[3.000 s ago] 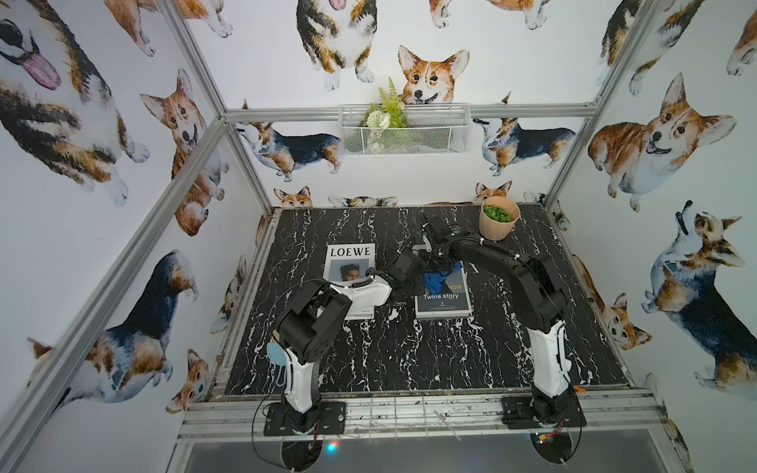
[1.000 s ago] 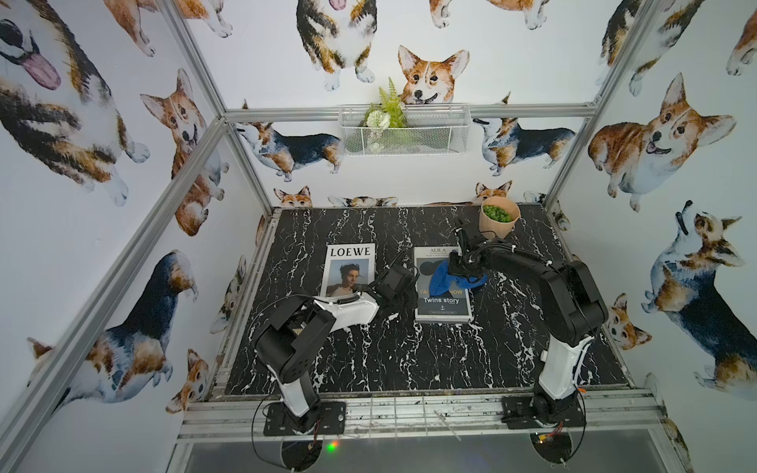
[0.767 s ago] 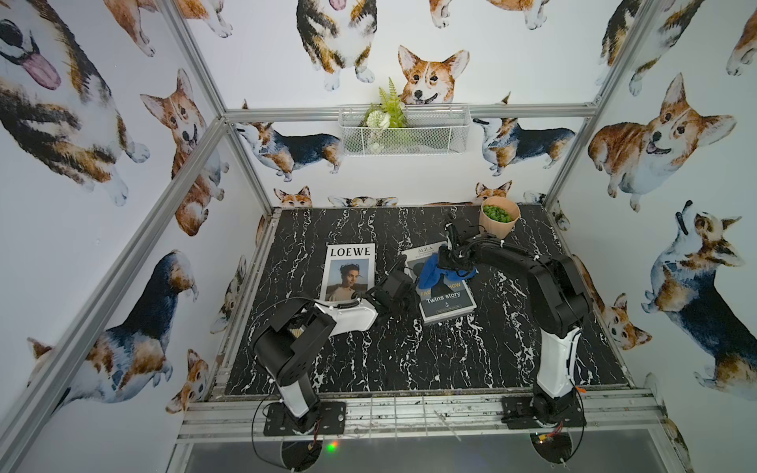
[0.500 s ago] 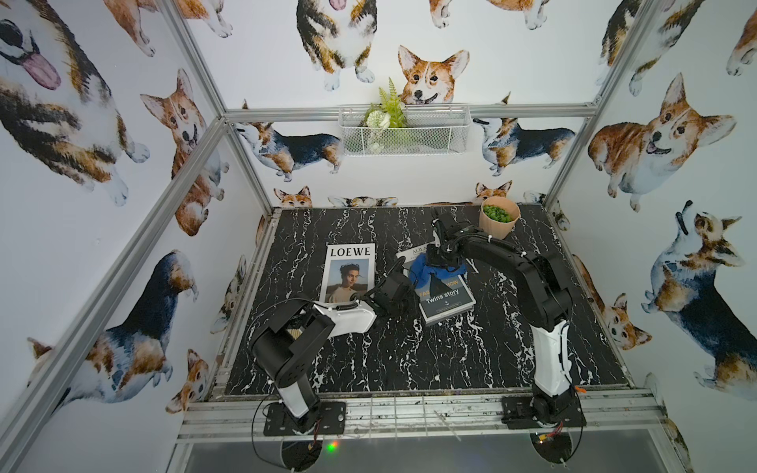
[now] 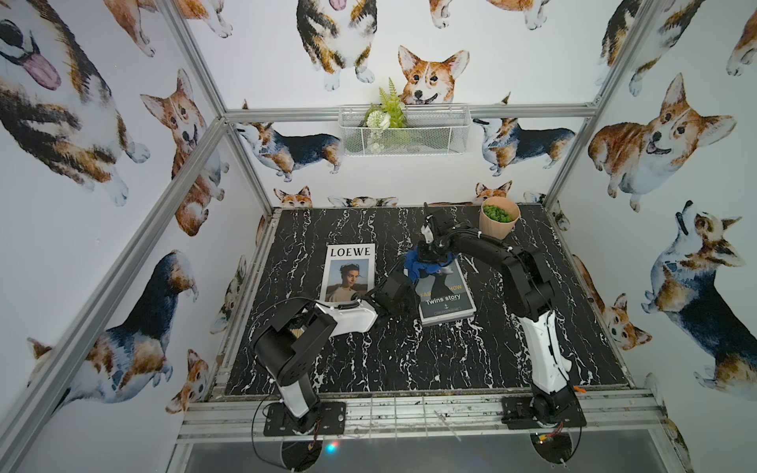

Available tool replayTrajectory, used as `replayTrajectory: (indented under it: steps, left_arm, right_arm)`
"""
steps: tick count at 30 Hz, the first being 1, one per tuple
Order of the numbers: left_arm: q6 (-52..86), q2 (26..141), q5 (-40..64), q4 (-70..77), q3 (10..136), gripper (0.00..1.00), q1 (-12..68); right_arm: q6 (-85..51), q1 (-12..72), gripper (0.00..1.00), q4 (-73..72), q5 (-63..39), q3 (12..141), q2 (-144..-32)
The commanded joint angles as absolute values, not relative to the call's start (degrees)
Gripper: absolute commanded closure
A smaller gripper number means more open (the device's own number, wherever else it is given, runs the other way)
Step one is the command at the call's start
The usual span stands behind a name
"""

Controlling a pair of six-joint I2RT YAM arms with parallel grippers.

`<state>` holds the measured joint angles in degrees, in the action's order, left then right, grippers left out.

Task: Wipe the cover of the book
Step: Wipe the dirt from the cover of the book.

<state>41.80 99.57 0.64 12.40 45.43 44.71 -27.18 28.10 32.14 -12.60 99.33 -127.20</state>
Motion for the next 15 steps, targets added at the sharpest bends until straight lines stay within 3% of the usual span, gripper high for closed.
replayTrajectory:
  steps: [1, 7, 15]
  left_arm:
    - [41.8, 101.0, -0.9, -5.4, 44.8, 0.62, 44.8]
    - [42.3, 101.0, -0.4, -5.3, 45.4, 0.62, 44.8]
    - [40.6, 95.5, 1.9, -5.4, 45.9, 0.43, 44.8]
  right_arm:
    - [-26.8, 23.6, 1.0, 40.9, -6.3, 94.2, -124.7]
    - [-26.4, 20.3, 1.0, 38.9, -8.9, 87.1, -116.8]
    - [-30.1, 20.4, 1.0, 37.9, -11.6, 75.6, -97.1]
